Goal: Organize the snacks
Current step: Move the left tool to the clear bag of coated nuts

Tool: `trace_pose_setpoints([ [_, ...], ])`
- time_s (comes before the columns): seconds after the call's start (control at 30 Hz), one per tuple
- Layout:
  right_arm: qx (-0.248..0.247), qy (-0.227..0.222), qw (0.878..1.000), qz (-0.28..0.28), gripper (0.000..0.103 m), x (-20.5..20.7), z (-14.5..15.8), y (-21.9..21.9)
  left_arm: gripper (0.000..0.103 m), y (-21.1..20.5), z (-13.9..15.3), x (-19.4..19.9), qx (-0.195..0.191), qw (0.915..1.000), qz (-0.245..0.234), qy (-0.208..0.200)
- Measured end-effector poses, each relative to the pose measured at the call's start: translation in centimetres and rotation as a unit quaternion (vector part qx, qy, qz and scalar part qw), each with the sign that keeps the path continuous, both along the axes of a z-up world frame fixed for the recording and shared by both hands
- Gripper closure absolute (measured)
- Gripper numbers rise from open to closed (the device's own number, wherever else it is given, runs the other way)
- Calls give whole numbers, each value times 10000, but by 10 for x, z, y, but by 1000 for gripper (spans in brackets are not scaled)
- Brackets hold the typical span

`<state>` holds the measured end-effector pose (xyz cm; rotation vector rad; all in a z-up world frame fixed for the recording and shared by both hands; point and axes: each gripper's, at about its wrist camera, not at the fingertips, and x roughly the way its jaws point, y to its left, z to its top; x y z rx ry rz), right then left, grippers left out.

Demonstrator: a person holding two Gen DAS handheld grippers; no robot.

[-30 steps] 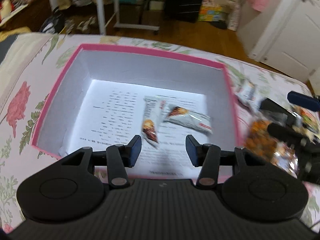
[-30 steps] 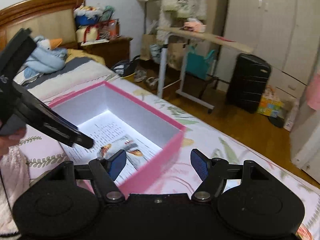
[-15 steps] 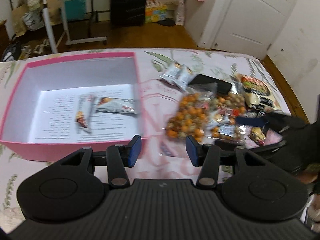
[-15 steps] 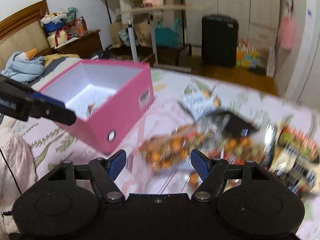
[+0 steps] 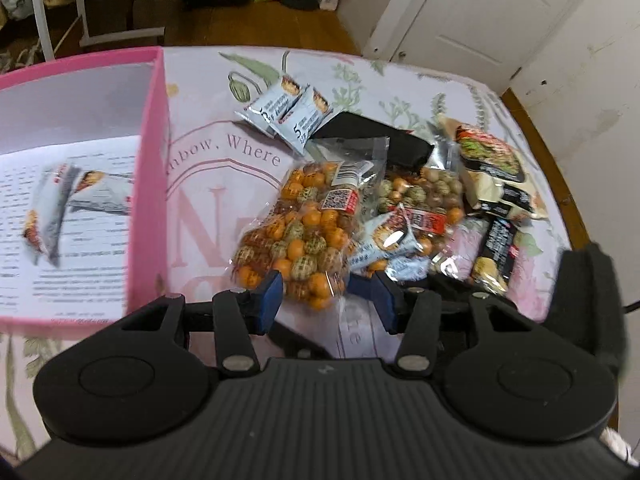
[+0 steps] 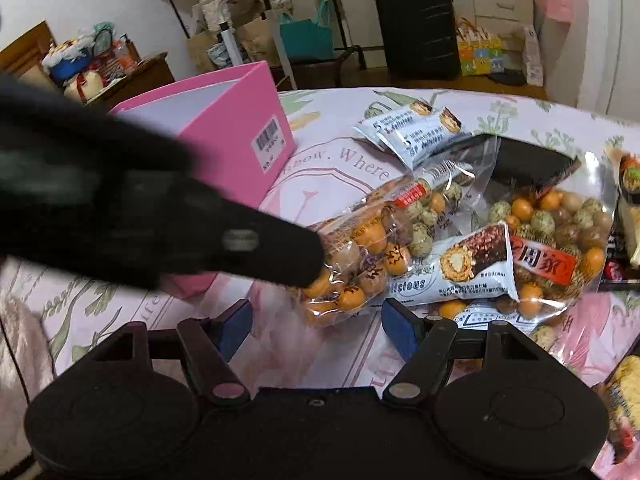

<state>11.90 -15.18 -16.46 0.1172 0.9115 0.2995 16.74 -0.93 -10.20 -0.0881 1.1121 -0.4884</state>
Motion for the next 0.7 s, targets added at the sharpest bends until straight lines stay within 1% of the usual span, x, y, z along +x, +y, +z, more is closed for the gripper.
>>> trace_pose_setpoints([
  [0.03,-7,16,10000,-19,37,0,-2,0,55,-3,-4,3,65,10000,4,-6],
  [0.07,-39,13,10000,-5,54,-1,-3,0,55,-6,-9,7,141,9999,17,-5],
  [0.17,-286,-255,9987,348,72,-15,0,7,55,-7,-15,10,272,9996,27,-29],
  [0.2,-391,-314,9977,447,93,-20,1,9,55,-4,-15,8,311,9995,43,-104],
  [0.23,-419,-295,9969,604,95,-24,1,10,52,0,-15,6,314,9993,76,-167],
  [0.27,-430,-333,9962,678,95,-29,3,10,45,4,-15,5,260,9994,94,-184],
  [0.33,-540,-363,9947,794,95,-37,7,9,42,9,-18,4,100,9999,83,-110],
  [0.4,-516,-286,9953,763,96,-40,10,5,39,8,-19,3,43,9999,46,-88],
  [0.5,-446,-209,9962,716,96,-44,17,-3,37,5,-18,2,-23,9999,-17,-134],
  [0.57,-330,-161,9966,738,96,-51,21,-8,29,1,-19,2,-52,9999,-67,-126],
  [0.6,-304,-123,9967,738,96,-55,22,-12,28,1,-20,1,-85,9998,-109,-105],
  [0.67,-265,-37,9970,720,96,-56,20,-23,26,1,-26,1,-239,9995,-194,36],
  [0.7,-208,5,9976,657,96,-58,17,-30,26,2,-31,0,-368,9991,-152,133],
])
